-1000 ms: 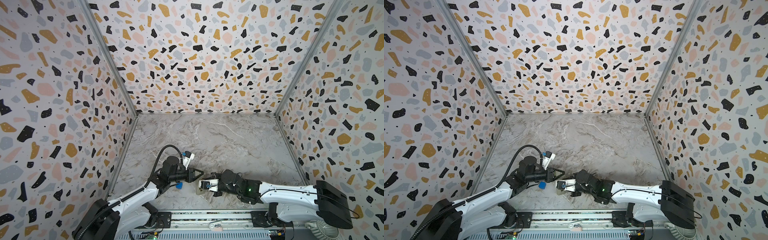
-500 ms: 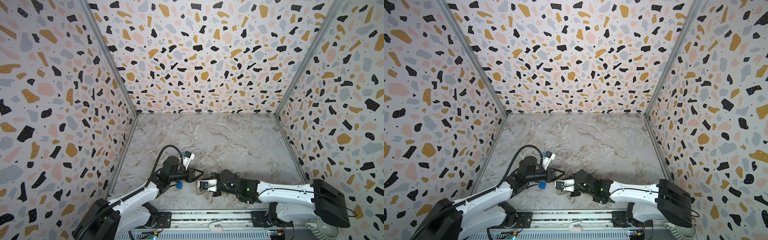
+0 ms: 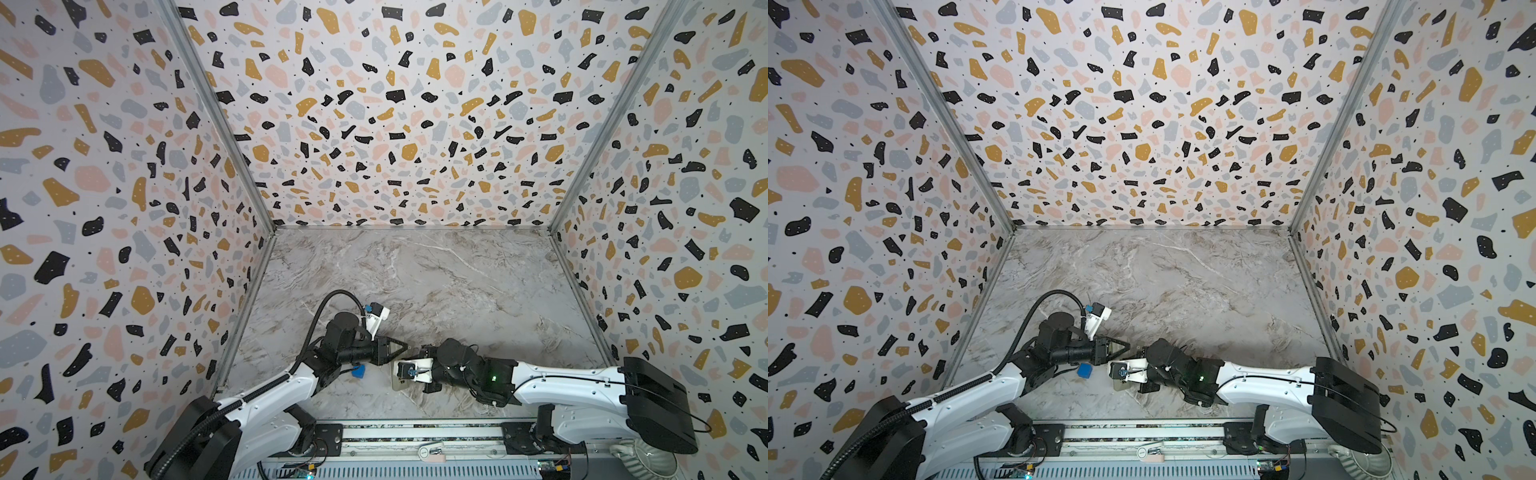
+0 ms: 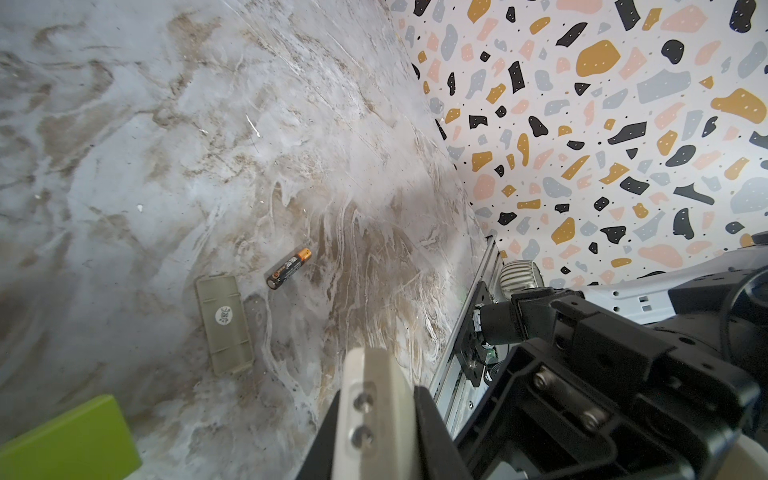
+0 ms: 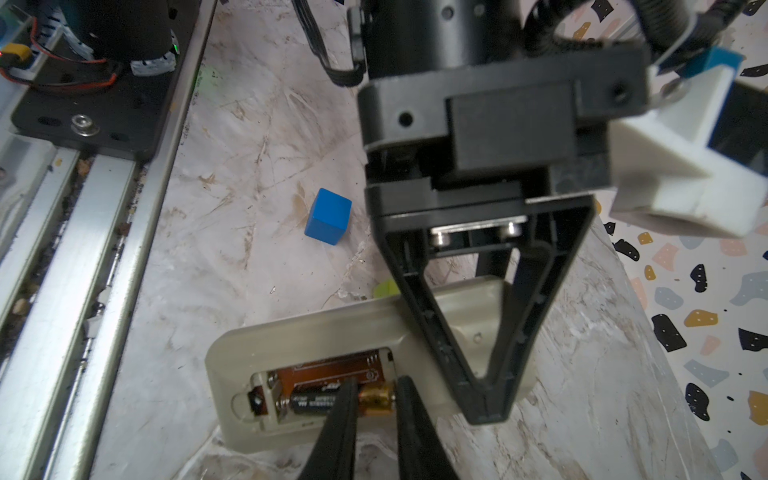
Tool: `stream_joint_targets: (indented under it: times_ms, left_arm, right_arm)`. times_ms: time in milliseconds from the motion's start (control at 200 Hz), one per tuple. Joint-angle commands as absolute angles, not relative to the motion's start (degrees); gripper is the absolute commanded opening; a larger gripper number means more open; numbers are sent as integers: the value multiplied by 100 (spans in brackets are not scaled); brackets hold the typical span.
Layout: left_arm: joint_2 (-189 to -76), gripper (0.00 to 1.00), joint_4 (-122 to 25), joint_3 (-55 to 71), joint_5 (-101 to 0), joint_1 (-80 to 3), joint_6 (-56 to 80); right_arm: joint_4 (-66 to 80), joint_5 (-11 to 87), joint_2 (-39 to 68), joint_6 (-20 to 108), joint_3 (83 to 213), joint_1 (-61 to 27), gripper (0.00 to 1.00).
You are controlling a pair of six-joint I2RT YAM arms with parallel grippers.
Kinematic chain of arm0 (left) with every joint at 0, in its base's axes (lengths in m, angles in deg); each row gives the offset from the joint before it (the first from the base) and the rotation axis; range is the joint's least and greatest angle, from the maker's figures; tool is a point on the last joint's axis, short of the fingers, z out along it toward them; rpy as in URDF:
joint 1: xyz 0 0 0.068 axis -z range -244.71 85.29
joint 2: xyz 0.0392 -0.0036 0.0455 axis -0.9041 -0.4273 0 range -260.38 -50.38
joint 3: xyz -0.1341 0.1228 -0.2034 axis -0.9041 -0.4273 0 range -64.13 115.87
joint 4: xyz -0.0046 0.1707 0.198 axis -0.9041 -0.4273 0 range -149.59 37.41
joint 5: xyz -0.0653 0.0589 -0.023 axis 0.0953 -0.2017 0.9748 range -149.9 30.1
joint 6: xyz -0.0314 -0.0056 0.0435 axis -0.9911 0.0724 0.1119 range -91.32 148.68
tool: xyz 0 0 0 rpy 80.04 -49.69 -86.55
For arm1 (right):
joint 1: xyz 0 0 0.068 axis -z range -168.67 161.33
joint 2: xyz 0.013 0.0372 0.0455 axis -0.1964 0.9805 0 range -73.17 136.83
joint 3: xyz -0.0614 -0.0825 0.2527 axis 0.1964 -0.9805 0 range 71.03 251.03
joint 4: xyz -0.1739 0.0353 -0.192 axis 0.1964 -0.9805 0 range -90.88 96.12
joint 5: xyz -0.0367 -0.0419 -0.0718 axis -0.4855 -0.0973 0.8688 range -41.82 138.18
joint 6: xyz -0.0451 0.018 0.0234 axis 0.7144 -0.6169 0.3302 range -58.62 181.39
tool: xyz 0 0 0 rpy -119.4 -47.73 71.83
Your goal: Load the batteries into the remote control
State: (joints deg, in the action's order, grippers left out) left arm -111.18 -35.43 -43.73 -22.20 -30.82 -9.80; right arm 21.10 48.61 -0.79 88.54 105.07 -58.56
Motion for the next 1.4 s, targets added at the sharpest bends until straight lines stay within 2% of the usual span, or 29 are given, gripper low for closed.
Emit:
stream_joint_targets:
  times_ms: [0,1391]
  left_arm:
    - [-11112,0,-3344,-4268,-2074,-3060,-929]
    - [-11085,0,-3324,-4207,-2109,-3091,-878]
  right_arm:
    - [2095,4827,-62,8877,10715,-5890,21]
    - [1651,4867,371,8732,10728,-6010,18]
